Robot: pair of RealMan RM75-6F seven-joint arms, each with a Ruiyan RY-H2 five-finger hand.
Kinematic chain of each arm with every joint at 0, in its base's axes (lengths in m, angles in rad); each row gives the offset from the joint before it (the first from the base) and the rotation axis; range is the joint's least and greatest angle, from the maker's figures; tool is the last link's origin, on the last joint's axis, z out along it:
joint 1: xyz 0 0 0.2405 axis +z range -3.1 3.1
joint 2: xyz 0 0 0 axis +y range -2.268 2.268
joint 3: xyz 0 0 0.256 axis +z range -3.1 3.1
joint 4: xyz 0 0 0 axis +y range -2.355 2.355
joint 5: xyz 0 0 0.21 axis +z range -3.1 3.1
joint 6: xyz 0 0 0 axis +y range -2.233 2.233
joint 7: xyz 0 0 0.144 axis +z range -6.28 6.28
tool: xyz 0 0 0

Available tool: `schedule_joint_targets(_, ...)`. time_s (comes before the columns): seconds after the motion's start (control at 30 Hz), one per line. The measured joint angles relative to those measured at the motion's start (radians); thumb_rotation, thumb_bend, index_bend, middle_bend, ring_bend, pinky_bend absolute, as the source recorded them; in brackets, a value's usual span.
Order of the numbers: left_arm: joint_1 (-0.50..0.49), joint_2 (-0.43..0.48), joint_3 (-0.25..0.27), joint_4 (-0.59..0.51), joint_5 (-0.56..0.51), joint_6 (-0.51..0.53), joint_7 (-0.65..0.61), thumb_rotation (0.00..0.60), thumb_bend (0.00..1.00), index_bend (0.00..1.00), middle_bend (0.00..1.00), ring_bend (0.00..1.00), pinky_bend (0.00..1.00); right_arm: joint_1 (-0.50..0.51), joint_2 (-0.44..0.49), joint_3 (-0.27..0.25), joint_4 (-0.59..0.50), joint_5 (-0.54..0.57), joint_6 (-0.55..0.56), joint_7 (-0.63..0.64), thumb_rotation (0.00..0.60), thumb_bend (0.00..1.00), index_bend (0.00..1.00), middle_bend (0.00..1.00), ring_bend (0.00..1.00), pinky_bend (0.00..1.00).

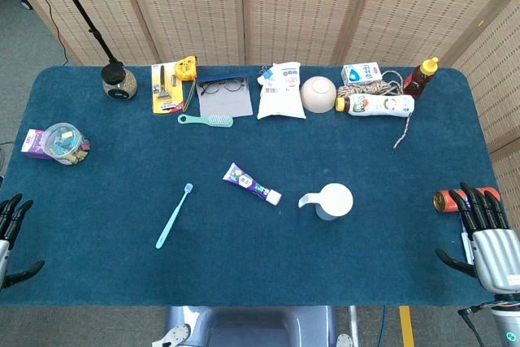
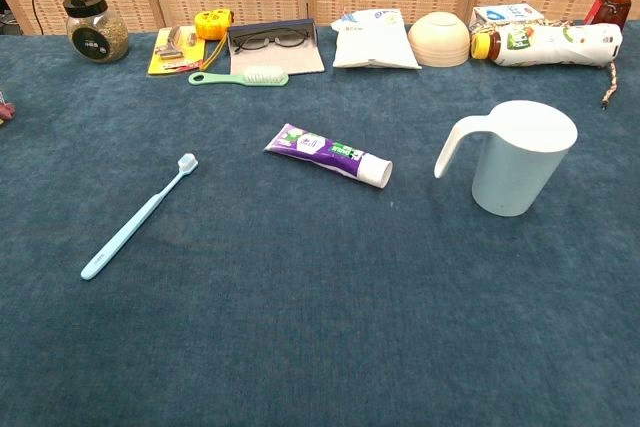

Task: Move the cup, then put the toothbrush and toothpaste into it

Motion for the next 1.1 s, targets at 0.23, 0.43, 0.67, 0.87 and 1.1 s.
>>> schedule_joint_targets(0.23,-0.001,-0.001,0.002,-0.003,0.005,-0.003,0.008,0.600,0.05,0.00,0.00,0.00,0.00,0.006,0.003,-0.004,0.001,-0.002,-0.014,0.008,0.600,0.00,0.00,0.00,0.00,0.00)
schedule_joint_targets(0.43,-0.007,0.000,0.002,-0.004,0.001,-0.017,0.008,0.600,0.05,0.00,0.00,0.00,0.00,0.012,0.004,-0.005,-0.004,0.004,-0.029,0.009,0.600,0.00,0.00,0.00,0.00,0.00)
schedule_joint_targets(0.67,-0.003,0.010,-0.001,-0.016,-0.008,-0.010,0.006,0.600,0.05,0.00,0.00,0.00,0.00,0.024,0.000,-0.004,-0.006,0.025,-0.062,0.002,0.600,0.00,0.00,0.00,0.00,0.00)
schedule_joint_targets(0.87,-0.002,0.013,-0.001,-0.023,-0.011,-0.012,0.008,0.600,0.05,0.00,0.00,0.00,0.00,0.054,-0.003,-0.012,0.006,0.004,-0.104,0.071,0.600,0.00,0.00,0.00,0.00,0.00)
schedule_joint_targets(1.1,0.003,0.016,0.001,-0.027,-0.007,-0.005,0.005,0.600,0.05,0.00,0.00,0.00,0.00,0.151,0.000,-0.014,0.024,-0.046,-0.203,0.226,0.600,0.00,0.00,0.00,0.00,0.00)
